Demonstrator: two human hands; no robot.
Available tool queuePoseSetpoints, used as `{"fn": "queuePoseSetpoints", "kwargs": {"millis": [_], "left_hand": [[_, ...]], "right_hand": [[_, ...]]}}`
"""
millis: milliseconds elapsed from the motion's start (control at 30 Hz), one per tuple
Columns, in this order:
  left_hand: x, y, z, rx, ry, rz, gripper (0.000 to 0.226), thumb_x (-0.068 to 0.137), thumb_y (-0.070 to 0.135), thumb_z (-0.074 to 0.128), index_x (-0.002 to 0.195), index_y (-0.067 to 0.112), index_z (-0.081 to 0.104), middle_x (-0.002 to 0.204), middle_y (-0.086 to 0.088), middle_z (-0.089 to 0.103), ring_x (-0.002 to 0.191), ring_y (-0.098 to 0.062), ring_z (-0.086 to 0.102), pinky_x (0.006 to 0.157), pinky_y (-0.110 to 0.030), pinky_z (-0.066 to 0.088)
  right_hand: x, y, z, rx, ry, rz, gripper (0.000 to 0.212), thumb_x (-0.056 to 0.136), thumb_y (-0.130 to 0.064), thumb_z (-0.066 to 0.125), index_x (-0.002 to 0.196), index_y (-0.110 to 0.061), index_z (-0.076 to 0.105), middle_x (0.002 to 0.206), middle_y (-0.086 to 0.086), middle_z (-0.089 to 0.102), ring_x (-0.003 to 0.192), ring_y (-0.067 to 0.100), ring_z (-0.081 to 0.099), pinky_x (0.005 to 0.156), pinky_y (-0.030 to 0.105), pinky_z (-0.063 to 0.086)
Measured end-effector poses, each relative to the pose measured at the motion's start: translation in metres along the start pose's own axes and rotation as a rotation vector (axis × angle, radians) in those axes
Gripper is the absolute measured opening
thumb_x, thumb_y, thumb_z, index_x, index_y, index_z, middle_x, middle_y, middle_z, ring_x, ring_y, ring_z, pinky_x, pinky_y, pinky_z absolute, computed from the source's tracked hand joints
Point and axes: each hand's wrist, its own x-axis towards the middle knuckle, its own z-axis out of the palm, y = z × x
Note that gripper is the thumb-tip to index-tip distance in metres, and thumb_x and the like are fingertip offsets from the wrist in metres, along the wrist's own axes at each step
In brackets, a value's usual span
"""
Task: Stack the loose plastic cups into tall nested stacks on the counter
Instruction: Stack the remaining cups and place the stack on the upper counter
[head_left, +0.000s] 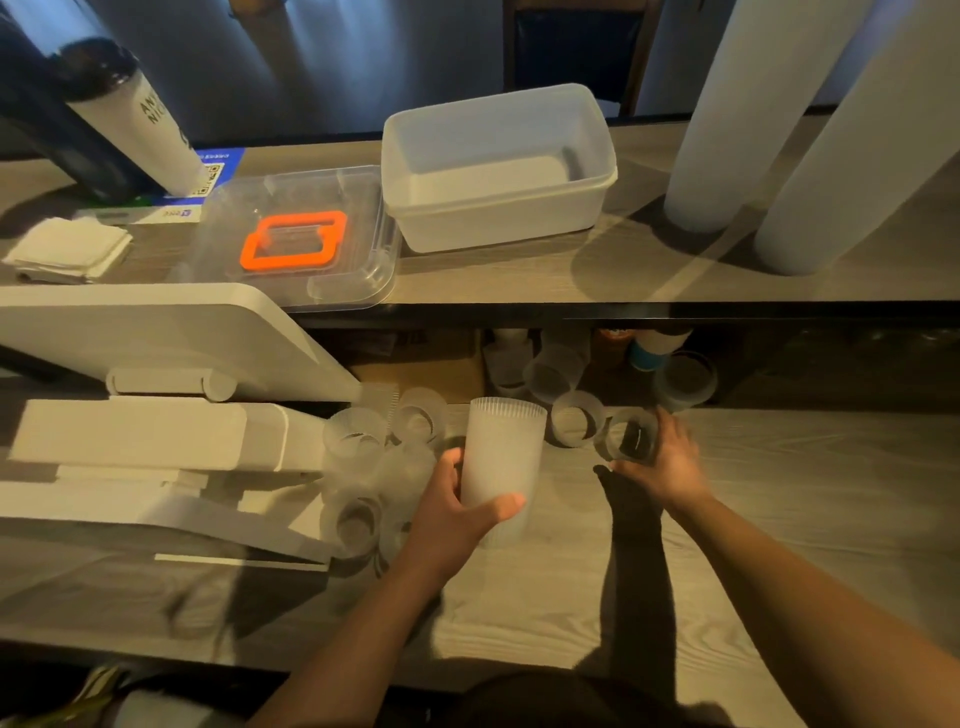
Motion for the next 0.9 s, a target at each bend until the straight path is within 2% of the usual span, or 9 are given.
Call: {"fn": "queuePoseSetpoints", "kwargs": {"millis": [100,200,367,433,500,567,633,767,900], "left_hand": [[0.0,0.0,-0.002,-0.005,0.0,0.004,0.079,0.052,0.062,0.078,0.12,0.043,0.042,0.124,0.01,0.057,0.109,-0.01,0.06,0.077,-0.026,0.055],[0.0,-0.001,-0.002,-0.018,0.0,0.001,0.076,0.051,0.061,0.078,0.116,0.043,0.044,0.122,0.01,0.058,0.108,-0.009,0.061,0.075,-0.025,0.055],[0.0,-0.003,-0.001,0.002,-0.008,-0.002,0.094,0.051,0.063,0.079,0.132,0.036,0.04,0.127,0.008,0.056,0.112,-0.012,0.06,0.083,-0.032,0.058],[-0.001,-0.001,0.0,0.008,-0.012,0.001,0.093,0.051,0.064,0.078,0.131,0.038,0.038,0.127,0.009,0.056,0.112,-0.013,0.06,0.086,-0.036,0.058],[-0.002,0.0,0.001,0.01,-0.016,0.011,0.085,0.051,0.063,0.079,0.125,0.043,0.041,0.127,0.008,0.058,0.111,-0.014,0.061,0.088,-0.041,0.059],[-0.003,0.002,0.001,0.018,-0.026,0.028,0.078,0.052,0.062,0.08,0.12,0.044,0.045,0.125,0.008,0.06,0.109,-0.015,0.062,0.088,-0.044,0.059],[-0.006,0.004,0.001,0.047,-0.045,0.047,0.082,0.052,0.064,0.078,0.125,0.043,0.045,0.125,0.009,0.058,0.109,-0.014,0.062,0.088,-0.045,0.059],[-0.015,0.006,-0.001,0.13,-0.074,0.098,0.096,0.053,0.068,0.077,0.138,0.038,0.044,0.128,0.012,0.052,0.11,-0.013,0.058,0.086,-0.042,0.06],[-0.022,0.007,0.0,0.17,-0.098,0.146,0.088,0.059,0.063,0.08,0.136,0.045,0.043,0.128,0.016,0.051,0.11,-0.009,0.057,0.085,-0.039,0.06]], "right_hand": [[0.005,-0.001,0.002,-0.003,0.014,0.015,0.095,0.073,-0.032,0.087,0.15,-0.02,0.033,0.15,0.008,0.039,0.14,0.029,0.034,0.114,0.051,0.037],[0.003,0.0,0.005,0.058,0.016,0.056,0.085,0.076,-0.035,0.084,0.146,-0.023,0.037,0.145,0.007,0.04,0.135,0.029,0.042,0.11,0.053,0.043],[-0.015,-0.008,0.001,0.425,0.057,0.162,0.069,0.087,-0.025,0.076,0.145,-0.016,0.04,0.144,0.009,0.049,0.127,0.029,0.053,0.095,0.039,0.054],[-0.025,-0.016,-0.005,0.532,0.072,0.152,0.066,0.09,-0.023,0.073,0.146,-0.015,0.039,0.142,0.009,0.051,0.123,0.026,0.054,0.09,0.033,0.05],[-0.034,-0.024,-0.013,0.667,0.054,0.141,0.061,0.093,-0.023,0.069,0.146,-0.016,0.039,0.137,0.009,0.051,0.118,0.022,0.053,0.094,0.033,0.047],[-0.043,-0.034,-0.023,0.794,0.002,0.115,0.052,0.096,-0.025,0.064,0.144,-0.02,0.044,0.134,0.008,0.053,0.115,0.021,0.055,0.101,0.039,0.048],[-0.051,-0.045,-0.036,0.876,-0.05,0.07,0.043,0.097,-0.031,0.06,0.137,-0.022,0.051,0.132,0.008,0.057,0.114,0.022,0.059,0.101,0.043,0.05],[-0.066,-0.072,-0.066,0.932,-0.172,-0.069,0.045,0.092,-0.041,0.059,0.133,-0.024,0.056,0.126,0.005,0.064,0.114,0.022,0.063,0.09,0.034,0.052],[-0.08,-0.096,-0.077,0.782,-0.251,-0.245,0.051,0.088,-0.053,0.063,0.134,-0.031,0.058,0.126,-0.005,0.063,0.115,0.013,0.06,0.093,0.03,0.049]]}}
